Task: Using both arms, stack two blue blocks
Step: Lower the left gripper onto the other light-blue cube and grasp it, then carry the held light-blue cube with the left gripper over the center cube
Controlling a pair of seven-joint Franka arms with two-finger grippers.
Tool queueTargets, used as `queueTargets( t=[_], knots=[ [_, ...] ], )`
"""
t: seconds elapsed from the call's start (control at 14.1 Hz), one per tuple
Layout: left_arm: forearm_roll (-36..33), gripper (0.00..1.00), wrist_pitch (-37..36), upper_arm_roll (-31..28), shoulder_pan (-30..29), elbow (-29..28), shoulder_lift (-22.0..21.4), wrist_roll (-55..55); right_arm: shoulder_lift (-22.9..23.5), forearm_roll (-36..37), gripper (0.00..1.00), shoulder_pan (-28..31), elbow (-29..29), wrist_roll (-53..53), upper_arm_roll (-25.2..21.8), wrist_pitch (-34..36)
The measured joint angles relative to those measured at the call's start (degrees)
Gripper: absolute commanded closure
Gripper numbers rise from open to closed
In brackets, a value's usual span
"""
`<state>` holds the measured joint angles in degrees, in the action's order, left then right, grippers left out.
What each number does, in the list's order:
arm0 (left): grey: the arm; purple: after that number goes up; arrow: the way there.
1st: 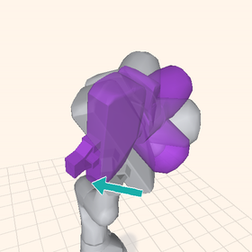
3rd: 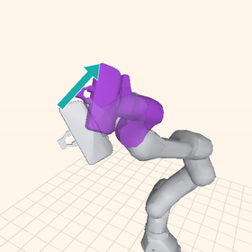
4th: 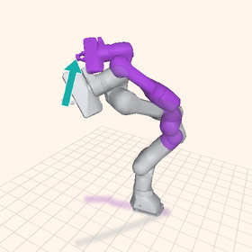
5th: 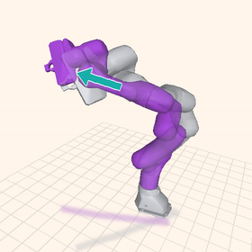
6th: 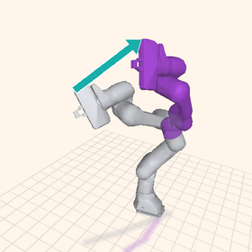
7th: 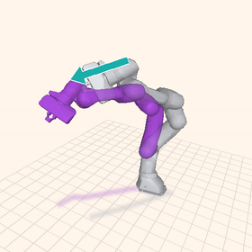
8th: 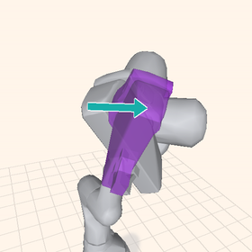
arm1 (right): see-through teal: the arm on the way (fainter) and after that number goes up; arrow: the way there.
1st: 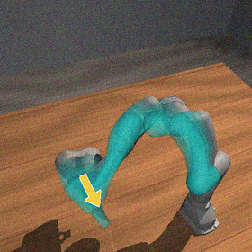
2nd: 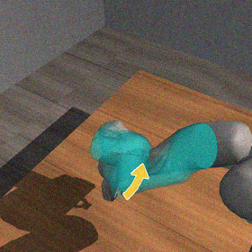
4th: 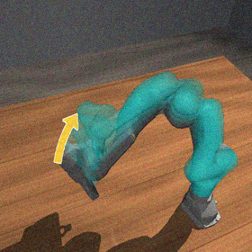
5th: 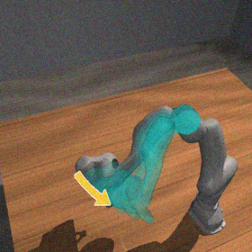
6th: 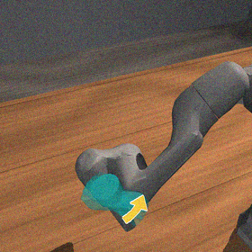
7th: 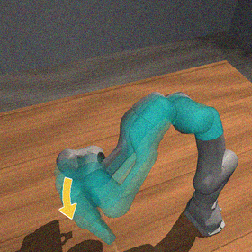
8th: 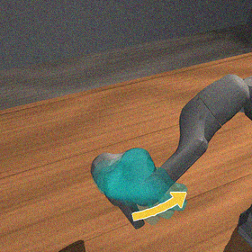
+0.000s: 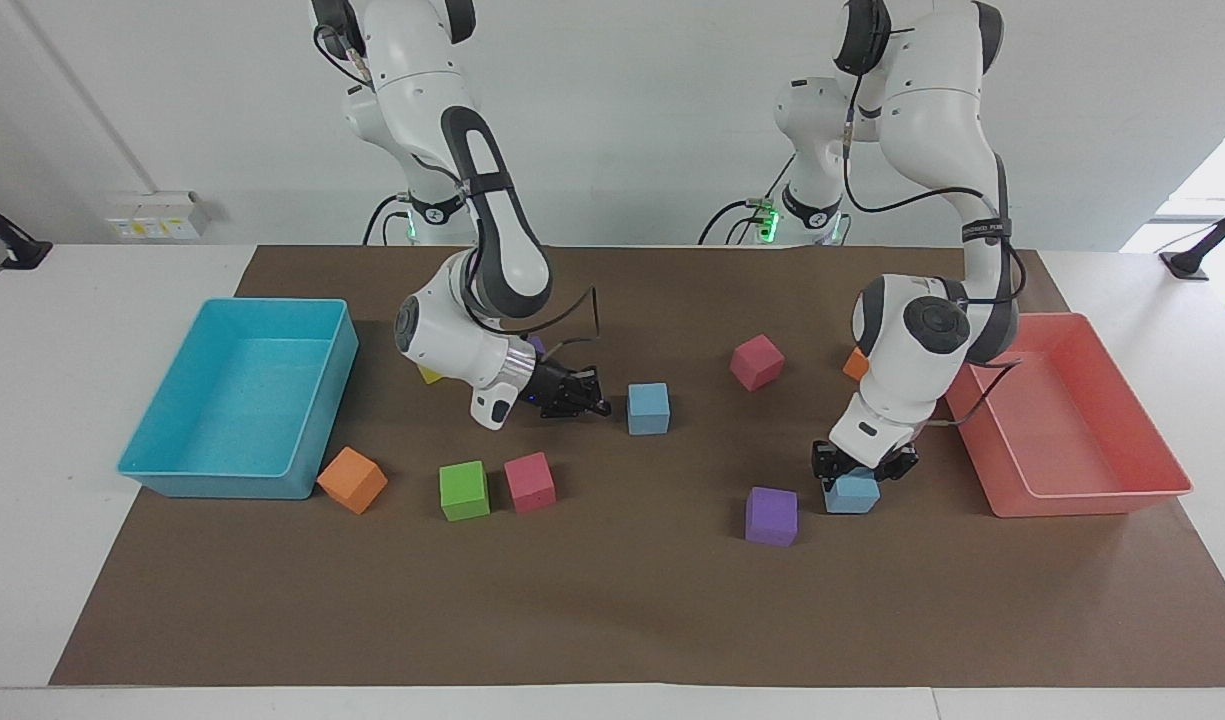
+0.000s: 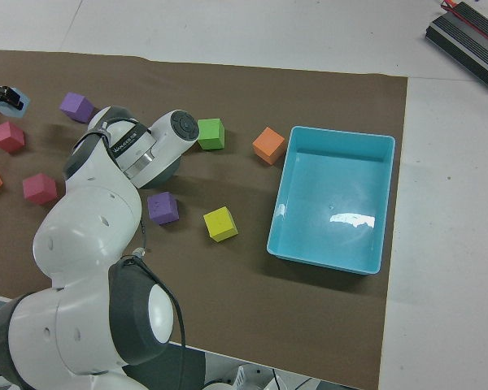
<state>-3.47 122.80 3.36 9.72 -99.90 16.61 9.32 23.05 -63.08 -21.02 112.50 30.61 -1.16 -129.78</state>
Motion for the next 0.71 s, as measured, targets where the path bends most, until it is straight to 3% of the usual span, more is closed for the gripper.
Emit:
queueTargets(
  t=[0.28, 0.71],
  knots=[
    [0.0, 0.92, -0.42, 0.62, 4.95, 0.15, -0.01, 4.81, 0.03, 0.0, 1.0, -0.26, 0.03, 0.0, 0.0, -0.56],
    [0.0, 0.93, -0.48, 1.02, 17.16, 0.11, 0.74, 19.81, 0.04, 0.0, 1.0, -0.29, 0.05, 0.0, 0.0, -0.69]
  ],
)
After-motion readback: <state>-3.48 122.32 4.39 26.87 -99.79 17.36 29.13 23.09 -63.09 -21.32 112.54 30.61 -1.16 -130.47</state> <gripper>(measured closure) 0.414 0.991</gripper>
